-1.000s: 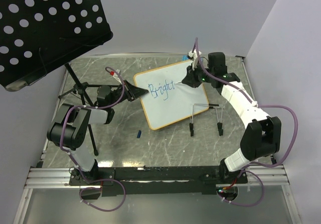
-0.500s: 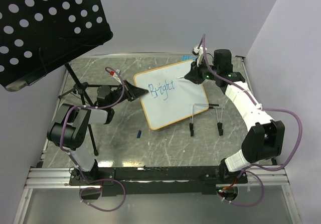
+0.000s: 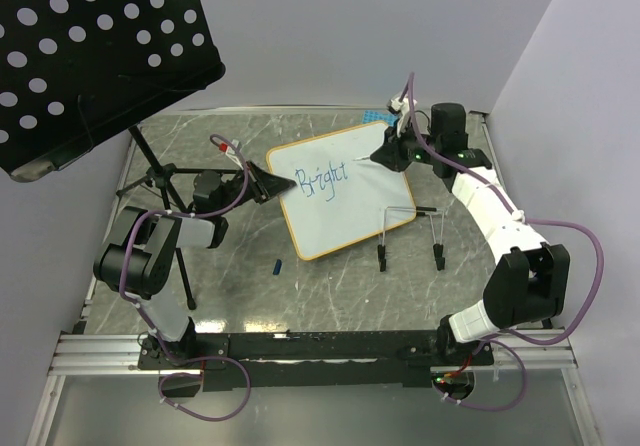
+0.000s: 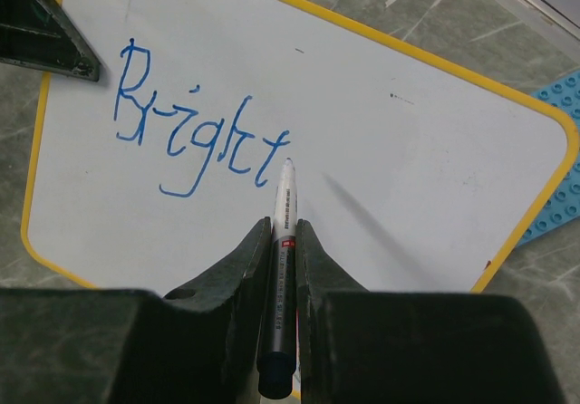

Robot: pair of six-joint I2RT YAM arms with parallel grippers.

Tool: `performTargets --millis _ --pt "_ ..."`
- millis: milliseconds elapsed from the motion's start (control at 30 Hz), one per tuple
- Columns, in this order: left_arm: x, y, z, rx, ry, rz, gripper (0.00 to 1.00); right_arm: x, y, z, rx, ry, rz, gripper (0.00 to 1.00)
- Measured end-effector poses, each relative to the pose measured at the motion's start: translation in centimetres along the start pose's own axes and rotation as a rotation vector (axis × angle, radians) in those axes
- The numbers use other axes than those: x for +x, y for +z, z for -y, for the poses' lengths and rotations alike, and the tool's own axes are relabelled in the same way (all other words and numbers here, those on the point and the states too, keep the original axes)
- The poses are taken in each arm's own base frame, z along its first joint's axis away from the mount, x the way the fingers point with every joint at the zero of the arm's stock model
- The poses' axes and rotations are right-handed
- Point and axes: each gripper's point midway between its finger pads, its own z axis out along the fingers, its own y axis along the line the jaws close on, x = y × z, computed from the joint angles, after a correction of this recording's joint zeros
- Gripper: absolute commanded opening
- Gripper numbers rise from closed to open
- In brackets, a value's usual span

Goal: Write a sentence on the whiteboard
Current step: Write on the whiteboard with the whiteboard.

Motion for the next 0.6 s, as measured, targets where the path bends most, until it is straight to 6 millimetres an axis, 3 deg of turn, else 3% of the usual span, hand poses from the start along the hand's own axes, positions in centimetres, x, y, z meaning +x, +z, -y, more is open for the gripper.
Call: performTargets --millis 600 --pt "0.5 -0.5 0.0 -0.004 -0.012 -0.002 0.01 0.2 -1.3 1.8 0.038 0.017 0.032 0.0"
